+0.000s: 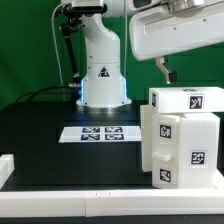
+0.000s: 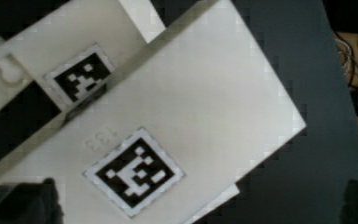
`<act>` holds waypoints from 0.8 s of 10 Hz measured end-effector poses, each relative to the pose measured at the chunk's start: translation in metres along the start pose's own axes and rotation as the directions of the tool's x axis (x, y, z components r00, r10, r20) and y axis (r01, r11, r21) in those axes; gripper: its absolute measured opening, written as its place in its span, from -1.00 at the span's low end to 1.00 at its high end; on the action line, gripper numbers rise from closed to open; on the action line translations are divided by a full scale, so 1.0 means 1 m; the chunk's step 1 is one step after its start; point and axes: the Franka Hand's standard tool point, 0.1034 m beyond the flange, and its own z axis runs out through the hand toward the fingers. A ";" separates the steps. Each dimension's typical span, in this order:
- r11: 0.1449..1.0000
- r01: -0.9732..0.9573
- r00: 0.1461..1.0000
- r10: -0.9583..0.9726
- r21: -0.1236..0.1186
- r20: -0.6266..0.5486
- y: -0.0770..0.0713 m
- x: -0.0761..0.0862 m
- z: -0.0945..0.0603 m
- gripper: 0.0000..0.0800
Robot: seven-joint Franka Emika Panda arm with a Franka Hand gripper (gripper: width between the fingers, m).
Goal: Assemble cabinet
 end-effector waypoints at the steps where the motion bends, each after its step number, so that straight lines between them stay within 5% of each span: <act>1: 0.988 0.155 0.988 -0.155 -0.022 0.004 0.000 0.000 -0.001 0.99; 3: 0.898 0.438 0.899 -0.438 -0.036 0.010 0.003 0.002 -0.002 0.99; 5: 0.719 0.694 0.720 -0.692 -0.045 0.049 0.008 0.003 0.000 0.99; 8: 0.591 0.806 0.592 -0.804 -0.040 0.055 0.012 0.004 -0.002 0.99</act>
Offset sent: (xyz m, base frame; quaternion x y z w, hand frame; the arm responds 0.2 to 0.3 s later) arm 0.0021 -0.0037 0.0028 0.0106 -0.0222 -0.3476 0.9373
